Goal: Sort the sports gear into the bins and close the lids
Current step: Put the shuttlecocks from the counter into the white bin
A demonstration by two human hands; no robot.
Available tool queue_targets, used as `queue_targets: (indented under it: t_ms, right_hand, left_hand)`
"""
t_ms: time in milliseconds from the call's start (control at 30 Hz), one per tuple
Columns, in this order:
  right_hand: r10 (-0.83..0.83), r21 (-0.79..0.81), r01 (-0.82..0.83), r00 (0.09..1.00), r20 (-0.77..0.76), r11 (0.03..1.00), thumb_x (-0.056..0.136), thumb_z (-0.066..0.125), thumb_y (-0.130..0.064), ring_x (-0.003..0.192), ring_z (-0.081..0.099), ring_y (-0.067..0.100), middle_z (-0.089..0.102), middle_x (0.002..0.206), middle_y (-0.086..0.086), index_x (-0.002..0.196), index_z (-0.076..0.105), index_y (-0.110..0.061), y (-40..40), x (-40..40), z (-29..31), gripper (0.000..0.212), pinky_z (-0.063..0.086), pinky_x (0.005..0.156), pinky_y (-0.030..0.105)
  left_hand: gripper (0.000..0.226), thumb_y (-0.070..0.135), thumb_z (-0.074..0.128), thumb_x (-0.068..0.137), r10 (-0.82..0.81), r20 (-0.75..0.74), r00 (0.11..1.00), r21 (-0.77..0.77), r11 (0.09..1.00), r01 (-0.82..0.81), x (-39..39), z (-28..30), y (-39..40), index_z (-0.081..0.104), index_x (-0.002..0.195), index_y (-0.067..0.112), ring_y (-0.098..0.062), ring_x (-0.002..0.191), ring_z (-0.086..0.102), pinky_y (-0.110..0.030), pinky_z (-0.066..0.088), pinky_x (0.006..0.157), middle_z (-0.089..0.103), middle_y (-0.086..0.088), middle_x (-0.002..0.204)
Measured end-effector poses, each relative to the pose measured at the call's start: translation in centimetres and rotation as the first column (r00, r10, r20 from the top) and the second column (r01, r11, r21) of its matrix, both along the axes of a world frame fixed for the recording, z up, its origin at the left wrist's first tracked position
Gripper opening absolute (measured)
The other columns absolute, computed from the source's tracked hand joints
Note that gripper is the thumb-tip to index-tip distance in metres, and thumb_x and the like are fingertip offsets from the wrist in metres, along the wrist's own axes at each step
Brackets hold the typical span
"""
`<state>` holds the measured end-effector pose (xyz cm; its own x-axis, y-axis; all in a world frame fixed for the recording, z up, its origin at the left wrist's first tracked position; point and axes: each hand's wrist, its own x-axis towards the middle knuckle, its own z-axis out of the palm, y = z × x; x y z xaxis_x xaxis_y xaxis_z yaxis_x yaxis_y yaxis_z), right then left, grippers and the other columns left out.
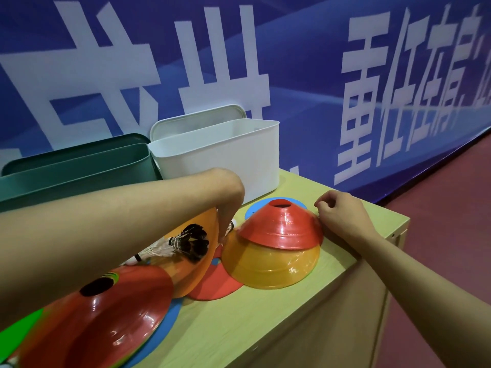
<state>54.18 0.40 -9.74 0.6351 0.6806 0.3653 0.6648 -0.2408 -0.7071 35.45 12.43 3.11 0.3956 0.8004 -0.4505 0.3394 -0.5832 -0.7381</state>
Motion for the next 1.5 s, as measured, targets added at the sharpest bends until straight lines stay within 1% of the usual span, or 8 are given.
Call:
queue_targets:
  t_ms: [267, 400, 600, 667, 800, 1100, 1300, 1500]
  right_hand:
    - [0.004, 0.007, -0.004, 1.000, -0.014, 1.000, 0.095, 0.054, -0.020, 0.084, 0.063, 0.009, 0.072, 0.095, -0.002, 0.100, 0.074, -0.017, 0.0, -0.1, 0.1, 0.021, 0.048, 0.073, 0.027]
    - [0.011, 0.007, -0.011, 1.000, -0.016, 1.000, 0.096, 0.054, -0.020, 0.083, 0.062, 0.007, 0.072, 0.095, -0.002, 0.100, 0.074, -0.017, -0.1, -0.1, 0.1, 0.021, 0.046, 0.069, 0.024]
    - [0.021, 0.016, -0.021, 0.999, -0.028, 1.000, 0.096, 0.054, -0.020, 0.084, 0.063, 0.008, 0.072, 0.094, -0.002, 0.099, 0.075, -0.017, -0.2, -0.1, 0.2, 0.022, 0.048, 0.071, 0.025]
    - [0.023, 0.011, -0.023, 0.999, -0.022, 1.000, 0.096, 0.054, -0.020, 0.084, 0.063, 0.008, 0.072, 0.095, -0.002, 0.099, 0.075, -0.017, -0.1, -0.2, 0.2, 0.022, 0.048, 0.071, 0.025]
    - [0.023, 0.006, -0.023, 0.999, -0.025, 1.000, 0.096, 0.053, -0.019, 0.083, 0.063, 0.007, 0.073, 0.094, -0.003, 0.098, 0.075, -0.018, -0.1, -0.1, 0.1, 0.021, 0.048, 0.069, 0.024]
    - [0.026, 0.007, -0.025, 0.999, -0.022, 1.000, 0.096, 0.052, -0.018, 0.080, 0.063, 0.007, 0.072, 0.090, -0.004, 0.092, 0.074, -0.018, -0.1, -0.2, 0.2, 0.023, 0.046, 0.063, 0.019]
    - [0.031, -0.002, -0.031, 0.999, -0.020, 1.000, 0.095, 0.052, -0.018, 0.080, 0.063, 0.007, 0.072, 0.090, -0.004, 0.092, 0.075, -0.018, -0.1, -0.2, 0.3, 0.023, 0.046, 0.063, 0.019]
    - [0.026, -0.006, -0.026, 1.000, -0.012, 1.000, 0.095, 0.051, -0.018, 0.081, 0.063, 0.007, 0.071, 0.089, -0.005, 0.091, 0.075, -0.019, -0.1, -0.1, 0.2, 0.024, 0.047, 0.064, 0.021]
  left_hand:
    - [0.067, 0.075, 0.075, 0.071, 0.052, 0.000, 0.999, -0.056, 0.997, -0.052, -0.5, -1.5, -0.1, 0.066, 0.110, 0.022, -0.025, 0.104, 0.064, -0.039, 0.054, 0.096, 0.062, 0.007, 0.090]
    - [0.080, 0.076, 0.079, 0.065, 0.003, -0.012, 1.000, -0.051, 0.999, -0.004, -0.7, -1.6, -0.3, 0.065, 0.124, 0.024, -0.024, 0.109, 0.062, -0.035, 0.050, 0.081, 0.064, 0.007, 0.119]
    - [0.029, 0.037, 0.075, 0.090, -0.197, 0.029, 0.980, 0.026, 0.980, 0.196, -1.1, -1.7, 0.6, 0.054, 0.087, 0.017, -0.025, 0.098, 0.062, -0.036, 0.055, 0.083, 0.055, 0.003, 0.082]
    - [0.018, 0.028, 0.064, 0.098, -0.265, 0.052, 0.963, 0.058, 0.963, 0.262, -1.5, -1.3, 0.8, 0.057, 0.091, 0.013, -0.027, 0.095, 0.060, -0.038, 0.055, 0.086, 0.055, 0.002, 0.082]
    - [0.019, 0.027, 0.053, 0.105, -0.562, 0.061, 0.825, 0.208, 0.816, 0.540, -1.9, -1.3, 1.7, 0.064, 0.115, 0.016, -0.026, 0.112, 0.056, -0.038, 0.048, 0.088, 0.067, -0.004, 0.113]
    - [0.014, 0.033, 0.063, 0.098, -0.909, 0.102, 0.405, 0.451, 0.405, 0.795, -2.7, -1.9, 3.6, 0.061, 0.105, 0.020, -0.024, 0.095, 0.051, -0.037, 0.041, 0.071, 0.061, -0.003, 0.102]
    - [0.012, 0.023, 0.048, 0.106, -0.816, 0.173, 0.552, 0.357, 0.574, 0.737, -1.7, -0.2, 2.6, 0.053, 0.115, 0.017, -0.026, 0.097, 0.054, -0.037, 0.041, 0.083, 0.071, -0.003, 0.100]
    - [0.030, 0.036, 0.059, 0.098, -0.899, 0.307, 0.312, 0.662, 0.437, 0.608, -2.0, 8.2, 2.5, 0.061, 0.091, 0.007, -0.033, 0.082, 0.059, -0.039, 0.040, 0.072, 0.066, -0.016, 0.075]
